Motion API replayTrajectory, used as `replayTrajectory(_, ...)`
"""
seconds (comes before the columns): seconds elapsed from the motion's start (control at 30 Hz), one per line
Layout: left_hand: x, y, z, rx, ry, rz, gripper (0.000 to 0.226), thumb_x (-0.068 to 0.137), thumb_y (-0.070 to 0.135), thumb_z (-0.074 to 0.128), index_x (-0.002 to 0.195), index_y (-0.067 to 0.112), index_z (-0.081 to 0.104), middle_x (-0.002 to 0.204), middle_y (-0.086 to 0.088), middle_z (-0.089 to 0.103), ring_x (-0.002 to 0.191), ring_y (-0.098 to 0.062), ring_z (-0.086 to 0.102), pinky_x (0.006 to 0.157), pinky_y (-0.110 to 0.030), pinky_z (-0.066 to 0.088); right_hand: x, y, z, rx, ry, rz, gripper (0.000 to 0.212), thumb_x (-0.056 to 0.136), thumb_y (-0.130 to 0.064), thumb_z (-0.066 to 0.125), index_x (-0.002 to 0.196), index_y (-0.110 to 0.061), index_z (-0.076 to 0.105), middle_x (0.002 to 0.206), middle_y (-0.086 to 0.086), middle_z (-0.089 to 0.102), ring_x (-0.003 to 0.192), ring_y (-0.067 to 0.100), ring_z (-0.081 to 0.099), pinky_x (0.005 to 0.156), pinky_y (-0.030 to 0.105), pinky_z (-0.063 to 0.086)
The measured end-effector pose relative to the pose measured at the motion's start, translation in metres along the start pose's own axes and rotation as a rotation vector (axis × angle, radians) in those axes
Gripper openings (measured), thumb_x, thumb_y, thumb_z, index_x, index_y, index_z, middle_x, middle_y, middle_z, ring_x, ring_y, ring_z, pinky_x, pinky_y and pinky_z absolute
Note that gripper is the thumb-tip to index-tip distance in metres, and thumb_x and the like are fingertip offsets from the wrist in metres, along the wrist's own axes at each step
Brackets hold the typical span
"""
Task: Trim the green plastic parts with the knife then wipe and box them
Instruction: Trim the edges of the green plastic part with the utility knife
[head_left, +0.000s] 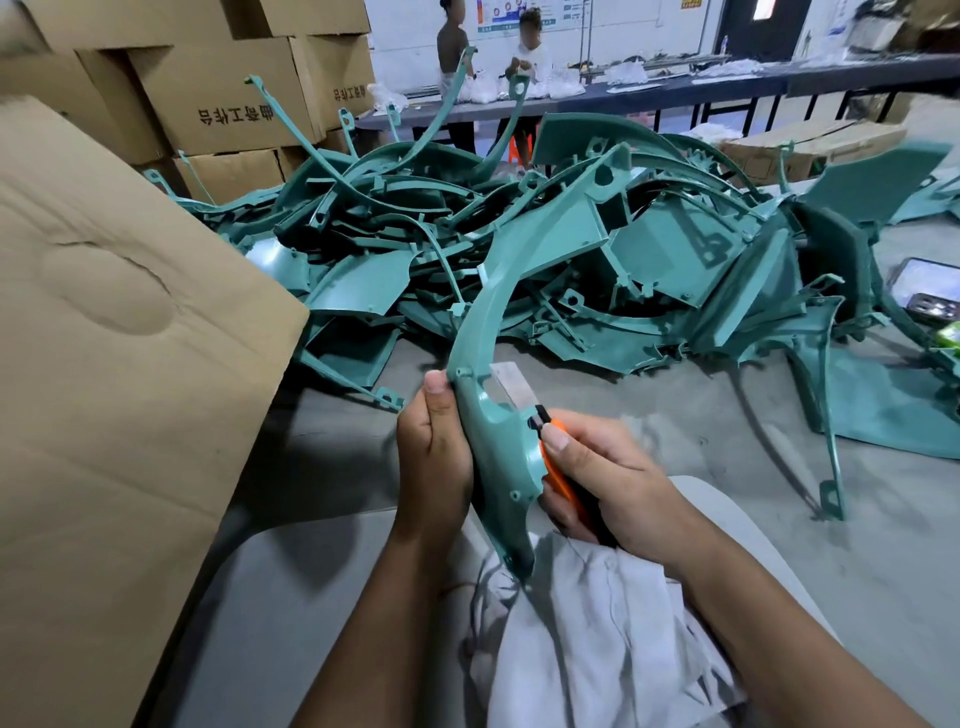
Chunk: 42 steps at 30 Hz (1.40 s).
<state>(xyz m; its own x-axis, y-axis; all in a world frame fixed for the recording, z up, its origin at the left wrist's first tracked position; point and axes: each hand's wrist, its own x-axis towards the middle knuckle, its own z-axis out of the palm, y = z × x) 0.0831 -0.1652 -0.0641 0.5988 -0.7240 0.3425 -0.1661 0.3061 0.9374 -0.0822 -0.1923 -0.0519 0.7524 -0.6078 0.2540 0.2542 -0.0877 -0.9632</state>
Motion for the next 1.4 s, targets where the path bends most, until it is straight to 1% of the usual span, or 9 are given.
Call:
replayTrajectory(0.13,-0.001,0.002,0.0,-0.064,-0.058,-0.01,0.056,0.102,0.057,0.03,0.081,0.014,0.059,0.065,0.002,0.063,0.061,-0.013,0.06,0.056,-0.023,0.048,0.001,-0.001,0.003,-0.062,0.015,-0.019,0.033,0.107,-0.039,0.047,0.08,-0.022,0.056,0.051,0.008,0.043,0.04,0.02,0.032,0.042,0.024,0.029)
replayTrajectory(0.27,0.0,0.001,0.001,-0.036,-0.081,0.019,0.054,0.108,0.048,0.027,0.08,0.019,0.062,0.066,0.002,0.065,0.062,-0.01,0.062,0.056,-0.02,0.048,0.003,0.001,0.004,-0.184,0.121,-0.012,0.038,0.105,-0.039,0.048,0.078,-0.012,0.049,0.053,0.005,0.048,0.041,0.013,0.038,0.042,0.02,0.031)
replayTrajectory(0.4,0.004,0.003,0.002,-0.071,-0.003,-0.079,0.055,0.1,0.058,0.032,0.077,0.021,0.065,0.062,0.005,0.065,0.058,-0.007,0.062,0.055,-0.02,0.049,0.0,0.0,0.002,-0.176,0.119,-0.076,0.04,0.107,-0.038,0.048,0.083,-0.005,0.048,0.054,0.006,0.047,0.044,0.016,0.037,0.044,0.022,0.031)
replayTrajectory(0.53,0.003,0.004,0.003,-0.085,-0.015,-0.108,0.054,0.094,0.062,0.033,0.078,0.016,0.057,0.06,0.005,0.06,0.058,-0.012,0.057,0.056,-0.027,0.047,0.001,-0.002,0.006,-0.179,0.068,-0.08,0.033,0.108,-0.036,0.046,0.08,-0.019,0.052,0.053,0.006,0.046,0.043,0.021,0.036,0.045,0.025,0.031)
replayTrajectory(0.77,-0.002,0.006,0.013,-0.103,-0.07,-0.117,0.05,0.111,0.036,0.028,0.076,0.014,0.057,0.054,0.009,0.061,0.053,0.0,0.057,0.053,-0.014,0.046,0.001,0.003,0.0,-0.181,0.103,-0.059,0.042,0.107,-0.04,0.047,0.09,-0.002,0.051,0.055,0.002,0.048,0.045,0.014,0.038,0.046,0.02,0.032)
replayTrajectory(0.9,-0.003,0.005,0.013,-0.134,-0.085,-0.139,0.051,0.103,0.051,0.03,0.077,0.018,0.061,0.058,0.008,0.065,0.057,-0.003,0.061,0.057,-0.017,0.049,0.001,0.003,0.001,-0.168,0.111,-0.059,0.038,0.108,-0.038,0.047,0.086,-0.007,0.05,0.056,0.002,0.048,0.043,0.011,0.04,0.045,0.016,0.034)
replayTrajectory(1.07,0.005,0.003,0.011,-0.222,-0.05,-0.169,0.051,0.109,0.044,0.028,0.076,0.017,0.057,0.054,0.006,0.06,0.049,-0.005,0.056,0.051,-0.017,0.045,-0.002,-0.001,0.002,-0.45,0.324,-0.226,0.043,0.106,-0.045,0.045,0.081,-0.01,0.045,0.066,0.009,0.042,0.056,0.024,0.039,0.053,0.033,0.032)
replayTrajectory(1.2,0.007,0.001,0.008,-0.243,-0.041,-0.174,0.055,0.11,0.042,0.028,0.074,0.018,0.061,0.055,0.005,0.062,0.049,-0.005,0.057,0.05,-0.016,0.046,-0.003,-0.005,0.006,-0.639,0.329,-0.385,0.032,0.109,-0.036,0.043,0.082,-0.019,0.045,0.064,-0.003,0.044,0.053,0.017,0.042,0.05,0.032,0.033)
replayTrajectory(1.4,0.006,0.001,0.008,-0.24,-0.087,-0.173,0.052,0.11,0.042,0.026,0.076,0.014,0.054,0.054,0.005,0.06,0.049,-0.006,0.056,0.051,-0.018,0.046,-0.002,-0.003,0.008,-0.728,0.316,-0.397,0.025,0.109,-0.033,0.043,0.085,-0.026,0.043,0.062,-0.003,0.044,0.053,0.017,0.043,0.05,0.031,0.032)
